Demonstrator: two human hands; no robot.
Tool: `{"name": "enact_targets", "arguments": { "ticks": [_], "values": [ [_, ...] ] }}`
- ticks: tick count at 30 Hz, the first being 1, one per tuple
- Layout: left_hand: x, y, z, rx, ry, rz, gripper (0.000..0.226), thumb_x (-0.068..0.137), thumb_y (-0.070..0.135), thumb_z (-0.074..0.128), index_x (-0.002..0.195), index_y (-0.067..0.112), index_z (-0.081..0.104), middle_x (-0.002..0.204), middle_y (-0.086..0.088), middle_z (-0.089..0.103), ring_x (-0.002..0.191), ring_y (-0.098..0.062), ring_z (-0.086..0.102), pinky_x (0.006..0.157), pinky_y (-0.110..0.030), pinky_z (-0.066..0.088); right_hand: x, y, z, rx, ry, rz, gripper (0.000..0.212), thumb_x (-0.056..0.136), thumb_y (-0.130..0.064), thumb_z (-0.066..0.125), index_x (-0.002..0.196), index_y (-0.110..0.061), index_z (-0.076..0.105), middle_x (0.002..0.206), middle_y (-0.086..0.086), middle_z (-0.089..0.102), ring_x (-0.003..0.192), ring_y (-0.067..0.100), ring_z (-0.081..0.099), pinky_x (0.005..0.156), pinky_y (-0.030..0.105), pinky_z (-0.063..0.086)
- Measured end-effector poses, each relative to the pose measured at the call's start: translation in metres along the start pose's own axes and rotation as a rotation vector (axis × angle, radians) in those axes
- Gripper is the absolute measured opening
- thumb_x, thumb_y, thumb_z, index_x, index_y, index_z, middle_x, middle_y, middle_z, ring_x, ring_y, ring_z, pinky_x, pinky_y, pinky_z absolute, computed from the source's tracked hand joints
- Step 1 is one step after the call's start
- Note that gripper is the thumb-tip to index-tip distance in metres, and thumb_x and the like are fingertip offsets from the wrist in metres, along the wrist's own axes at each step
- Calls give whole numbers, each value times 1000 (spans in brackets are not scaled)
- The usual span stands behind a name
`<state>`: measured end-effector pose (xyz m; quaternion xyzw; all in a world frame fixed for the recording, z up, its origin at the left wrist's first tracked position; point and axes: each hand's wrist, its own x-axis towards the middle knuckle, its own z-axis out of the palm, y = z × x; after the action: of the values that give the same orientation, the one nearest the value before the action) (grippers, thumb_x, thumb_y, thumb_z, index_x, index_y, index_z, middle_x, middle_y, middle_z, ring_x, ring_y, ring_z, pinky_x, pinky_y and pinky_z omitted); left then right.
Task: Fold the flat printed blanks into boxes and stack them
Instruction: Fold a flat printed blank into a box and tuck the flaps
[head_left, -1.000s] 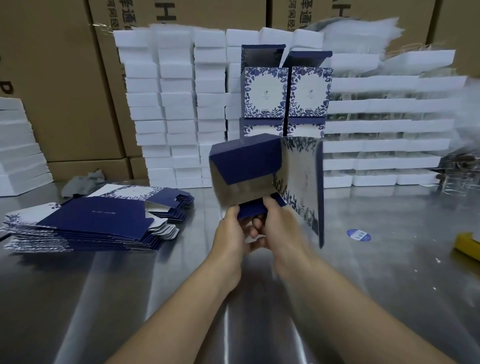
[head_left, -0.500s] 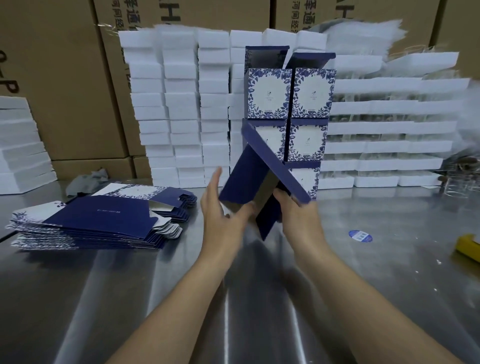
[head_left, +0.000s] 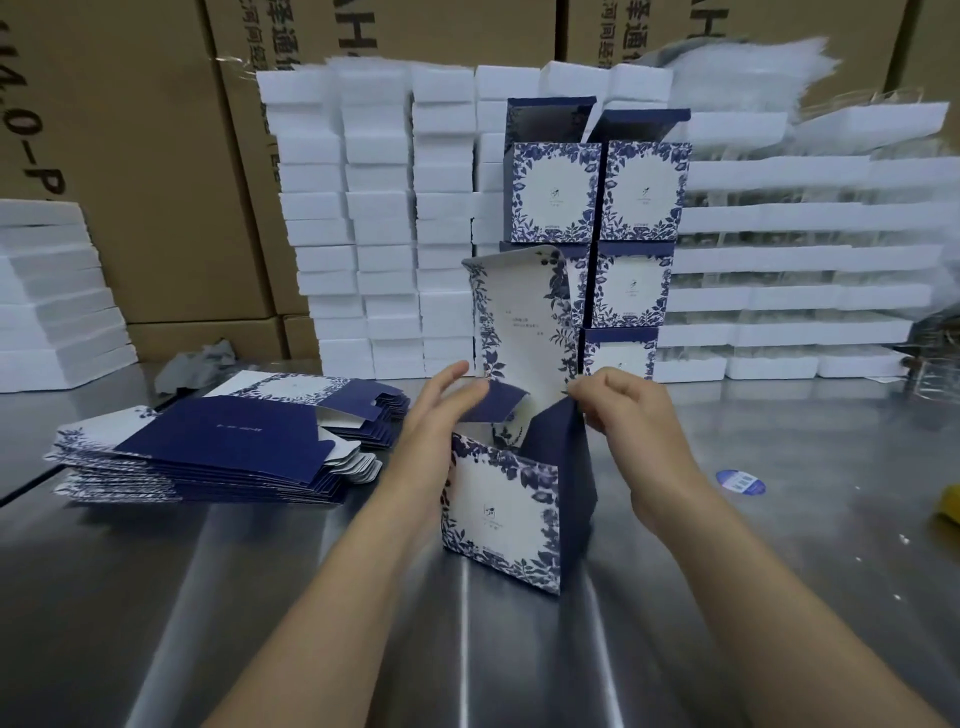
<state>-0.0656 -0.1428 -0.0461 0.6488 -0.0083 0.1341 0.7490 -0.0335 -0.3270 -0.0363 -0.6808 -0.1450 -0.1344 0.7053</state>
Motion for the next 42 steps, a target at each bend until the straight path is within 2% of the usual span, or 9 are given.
{"name": "enact_targets", "arguments": {
  "ticks": [4,10,12,15,21,30,35,38,42],
  "values": [
    [3,-1,-3,-181,-54,-92,48,77,42,74,124,39,76,132,10,74,117,-20,73,90,-41,62,1,9,-1,7,67,58,28,94,-10,68,70,-15,55,73,7,51,75,20,47,74,36,42],
    [4,-2,-3,-110,-100,-94,41,76,35,77,116,43,69,120,16,76,128,-13,65,118,-45,44,1,12,-4,124,49,180,27,93,-14,73,71,-26,63,75,0,63,72,19,58,67,32,43],
    [5,-5,-3,-152,-165,-108,28,88,20,68,103,43,76,101,18,81,107,-13,76,99,-35,59,0,13,-2,145,40,187,25,94,-14,72,75,-28,66,79,1,65,72,19,61,65,32,45],
    [6,-5,-5,-277,-231,-169,55,91,4,44,89,41,84,97,10,82,86,-16,80,67,-27,63,-1,13,-1,175,45,165,14,99,-13,66,93,-26,70,83,6,62,71,19,60,66,32,47],
    [7,-15,-8,-416,-222,-162,42,88,6,48,113,35,66,105,7,82,88,-23,80,67,-31,64,0,17,6,206,84,109,24,102,-9,58,120,-19,71,93,9,66,83,23,58,79,40,44],
    [2,-15,-3,-502,-216,-77,35,71,22,62,99,13,80,100,-14,77,77,-29,74,67,-31,61,-6,26,21,235,169,1,22,91,-12,45,83,-20,65,78,1,64,74,18,55,71,34,41],
    [2,-9,-3,-339,-154,-104,37,87,52,66,98,17,73,94,-13,72,79,-29,68,75,-36,54,-4,25,17,260,168,-3,19,89,-22,53,77,-19,67,78,-5,65,78,17,57,74,34,43],
    [1,-5,1,-296,-121,-125,17,91,30,65,78,23,74,79,-3,70,67,-21,67,61,-25,55,-6,21,13,232,106,72,23,83,-33,59,65,-25,69,72,-8,66,70,12,58,67,30,45],
    [4,-8,-5,-294,-24,-125,34,92,14,54,68,26,75,79,7,72,65,-12,69,64,-27,53,-8,20,11,151,14,244,39,98,-35,63,61,-30,74,70,-4,73,62,17,66,57,27,50]
  ]
}}
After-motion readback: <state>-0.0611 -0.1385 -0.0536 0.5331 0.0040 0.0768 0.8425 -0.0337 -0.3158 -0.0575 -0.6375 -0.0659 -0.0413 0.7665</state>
